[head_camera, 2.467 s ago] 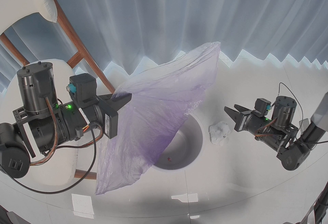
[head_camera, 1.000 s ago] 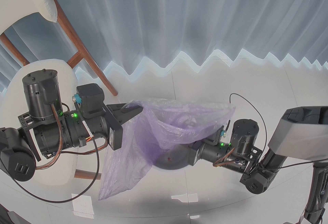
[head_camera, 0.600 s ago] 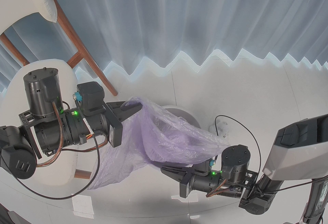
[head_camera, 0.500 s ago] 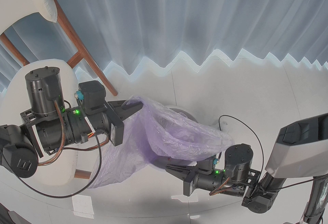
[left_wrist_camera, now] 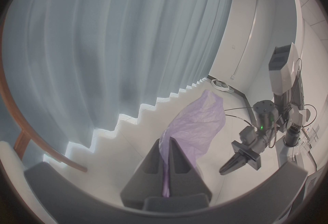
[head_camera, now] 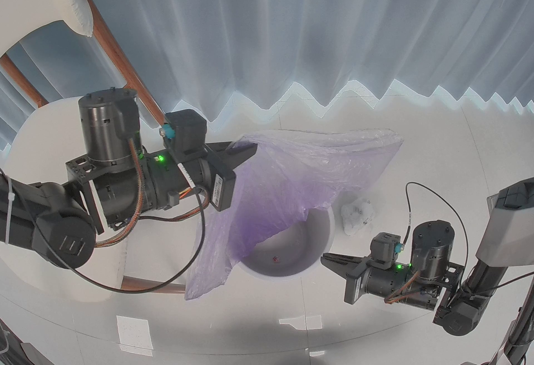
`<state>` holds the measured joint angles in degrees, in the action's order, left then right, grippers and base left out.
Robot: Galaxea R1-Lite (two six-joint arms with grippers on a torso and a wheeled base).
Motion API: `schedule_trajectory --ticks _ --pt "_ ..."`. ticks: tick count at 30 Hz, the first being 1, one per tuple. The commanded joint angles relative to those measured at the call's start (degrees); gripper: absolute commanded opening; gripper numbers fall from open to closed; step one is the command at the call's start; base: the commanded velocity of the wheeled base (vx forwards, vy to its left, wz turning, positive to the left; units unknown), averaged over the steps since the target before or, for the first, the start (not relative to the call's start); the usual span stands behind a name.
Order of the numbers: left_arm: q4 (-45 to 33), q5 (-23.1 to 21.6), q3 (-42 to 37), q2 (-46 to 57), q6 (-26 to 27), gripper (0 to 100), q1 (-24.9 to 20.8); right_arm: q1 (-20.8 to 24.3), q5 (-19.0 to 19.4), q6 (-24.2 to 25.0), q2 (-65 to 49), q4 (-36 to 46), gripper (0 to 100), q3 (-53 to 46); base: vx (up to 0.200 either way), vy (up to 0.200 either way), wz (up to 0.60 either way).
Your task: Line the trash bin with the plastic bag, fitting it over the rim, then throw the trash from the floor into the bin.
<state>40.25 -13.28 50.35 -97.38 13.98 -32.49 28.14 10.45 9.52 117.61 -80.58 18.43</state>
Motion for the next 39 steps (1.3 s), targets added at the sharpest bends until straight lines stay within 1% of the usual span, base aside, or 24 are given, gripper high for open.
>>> schedule_trajectory --ticks 1,5,8,9,10,11,12,13,16,17,19,20,21,22,23,25,26,27,29,33,34,36,37,39 --pt "0.09 0.53 3.71 -6.07 -0.1 0 -2.49 4.12 1.07 0.15 -4.85 -0.1 0 -7.97 0.0 0.0 0.0" --pt "0.0 0.8 8.36 -10.02 -0.1 0 -4.34 9.66 1.07 0.59 -4.59 -0.1 0 -9.82 0.0 0.0 0.0" --pt "-0.09 2.47 11.62 -12.48 -0.36 0 -5.39 13.79 1.07 1.55 -3.18 -0.1 0 -9.2 0.0 0.0 0.0" --pt "-0.09 3.08 12.93 -13.63 -0.54 0 -5.83 16.07 0.98 2.08 -1.6 -0.37 0 -8.41 0.0 0.0 0.0" --pt "-0.18 3.08 13.46 -13.98 -0.62 0 -5.92 17.22 0.98 2.26 -0.81 -0.54 0 -7.89 0.0 0.0 0.0" --pt "-0.18 3.08 13.46 -13.98 -0.62 0 -5.92 17.22 0.98 2.26 -0.81 -0.54 0 -7.89 0.0 0.0 0.0" --pt "-0.61 3.17 14.25 -14.15 -0.62 0 -6.1 20.12 0.8 2.34 1.3 -1.25 0 -6.13 0.0 0.0 0.0" --pt "-0.7 3.17 14.34 -14.15 -0.62 0 -6.18 21.61 0.71 2.43 2.8 -1.42 0 -4.81 0.0 0.0 0.0" --pt "-0.7 3.34 14.34 -14.15 -0.62 0 -5.83 24.51 0.54 2.52 7.28 -1.86 0 -0.33 0.0 0.0 0.0" --pt "-0.7 3.34 14.43 -14.15 -0.62 0 -5.74 24.6 0.54 2.52 7.54 -1.95 0 0.02 0.0 0.0 0.0" --pt "-0.7 3.34 14.52 -14.07 -0.62 0 -5.31 26.44 -0.43 3.31 11.23 -3.0 0 5.3 0.0 0.0 0.0" --pt "-0.7 3.34 14.6 -14.07 -0.62 0 -5.22 26.44 -0.52 3.31 11.5 -3.09 0 5.65 0.0 0.0 0.0" --pt "-0.7 3.34 14.78 -14.07 -0.62 0 -4.6 27.41 -2.63 4.81 14.13 -3.88 0 11.19 0.0 0.0 0.0" --pt "-0.7 3.34 14.78 -14.07 -0.62 0 -4.6 27.41 -2.63 4.81 14.13 -3.88 0 11.19 0.0 0.0 0.0" --pt "-0.7 3.52 14.78 -13.98 -0.71 0 -4.34 28.64 -5.7 7.44 16.15 -4.41 0 16.64 0.0 0.0 0.0" --pt "-0.7 3.52 14.78 -13.89 -0.62 0 -4.16 29.96 -10.1 11.57 17.47 -4.32 0 21.29 0.0 0.0 0.0" --pt "-0.61 3.52 14.78 -13.8 -0.71 0 -4.16 29.96 -10.1 11.57 17.47 -4.32 0 21.29 0.0 0.0 0.0" --pt "-0.7 3.52 14.78 -13.8 -0.71 0 -4.16 30.84 -14.14 14.65 18.44 -4.23 0 24.55 0.0 0.0 0.0" --pt "-0.61 3.52 14.78 -13.8 -0.71 0 -4.07 30.84 -16.51 16.49 19.32 -4.15 0 26.74 0.0 0.0 0.0" --pt "-0.35 3.61 14.78 -13.72 -0.71 0 -3.72 29.78 -18.27 18.08 19.49 -4.15 0 28.59 0.0 0.0 0.0" --pt "-0.18 4.4 14.78 -13.63 -0.71 0 -3.72 28.11 -19.85 18.78 19.49 -3.88 0 29.38 0.0 0.0 0.0" --pt "-0.18 5.19 14.69 -13.45 -1.33 0 -3.72 26.09 -21.08 18.78 19.49 -3.62 0 30.26 0.0 0.0 0.0" --pt "-0.18 5.19 14.69 -13.45 -1.33 0 -3.72 26.09 -21.08 18.78 19.49 -3.62 0 30.26 0.0 0.0 0.0" --pt "-0.09 5.54 14.6 -13.28 -3.0 0 -3.72 22.31 -21.35 18.34 19.32 -1.86 0 31.4 0.0 0.0 0.0"
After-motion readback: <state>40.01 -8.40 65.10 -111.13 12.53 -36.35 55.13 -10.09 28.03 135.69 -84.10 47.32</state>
